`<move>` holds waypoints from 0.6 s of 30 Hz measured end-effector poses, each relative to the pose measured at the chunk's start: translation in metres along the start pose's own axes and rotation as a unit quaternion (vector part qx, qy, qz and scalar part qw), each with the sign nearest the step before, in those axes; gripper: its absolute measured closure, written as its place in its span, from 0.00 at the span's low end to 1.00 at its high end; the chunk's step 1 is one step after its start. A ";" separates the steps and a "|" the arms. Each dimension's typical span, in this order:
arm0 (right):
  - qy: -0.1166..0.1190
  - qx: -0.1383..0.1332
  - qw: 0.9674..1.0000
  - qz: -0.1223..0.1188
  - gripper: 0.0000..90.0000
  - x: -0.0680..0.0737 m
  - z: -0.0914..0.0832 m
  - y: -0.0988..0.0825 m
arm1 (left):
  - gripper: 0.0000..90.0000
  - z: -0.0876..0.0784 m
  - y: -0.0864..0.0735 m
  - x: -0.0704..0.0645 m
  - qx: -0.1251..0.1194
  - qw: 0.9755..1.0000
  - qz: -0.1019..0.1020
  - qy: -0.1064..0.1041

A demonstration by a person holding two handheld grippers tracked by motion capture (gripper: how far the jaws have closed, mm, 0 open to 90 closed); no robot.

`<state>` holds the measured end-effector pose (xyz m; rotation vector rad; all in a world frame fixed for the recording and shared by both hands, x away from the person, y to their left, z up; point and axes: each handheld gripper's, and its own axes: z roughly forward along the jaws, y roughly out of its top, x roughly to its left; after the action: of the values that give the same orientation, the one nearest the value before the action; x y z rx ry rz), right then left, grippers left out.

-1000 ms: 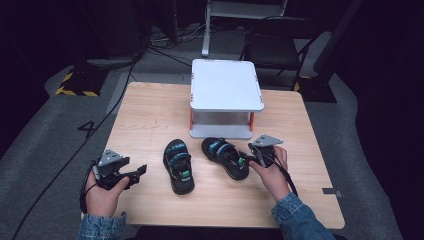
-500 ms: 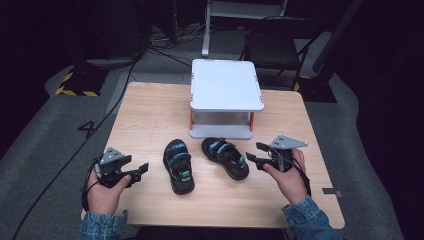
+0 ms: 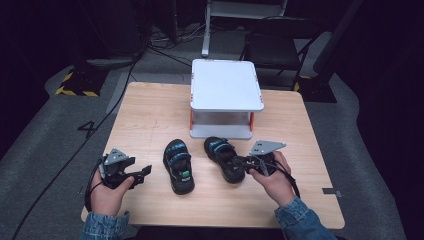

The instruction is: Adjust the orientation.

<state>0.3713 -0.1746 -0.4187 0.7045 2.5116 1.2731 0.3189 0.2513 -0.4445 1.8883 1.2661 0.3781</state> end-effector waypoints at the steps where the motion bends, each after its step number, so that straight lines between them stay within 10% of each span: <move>1: 0.009 -0.006 1.000 -0.007 0.94 0.006 0.003 0.003 | 0.32 0.001 0.000 -0.001 -0.001 1.000 0.000 0.000; 7: 0.075 0.024 0.997 -0.022 0.94 0.033 0.015 0.006 | 0.32 0.001 0.001 -0.001 0.000 1.000 0.003 -0.003; 10: 0.073 0.036 0.996 -0.023 0.91 0.036 0.014 0.005 | 0.32 0.002 0.001 0.000 -0.002 1.000 0.001 -0.005; 13: 0.049 0.020 0.998 -0.018 0.75 0.033 0.008 0.008 | 0.32 0.003 0.002 0.000 0.001 1.000 0.004 -0.006; 18: -0.072 -0.004 0.997 -0.018 0.53 0.013 0.005 0.017 | 0.32 0.002 0.000 0.001 0.002 1.000 0.003 -0.002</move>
<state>0.3677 -0.1565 -0.4079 0.7187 2.3930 1.1753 0.3211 0.2507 -0.4459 1.8962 1.2611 0.3751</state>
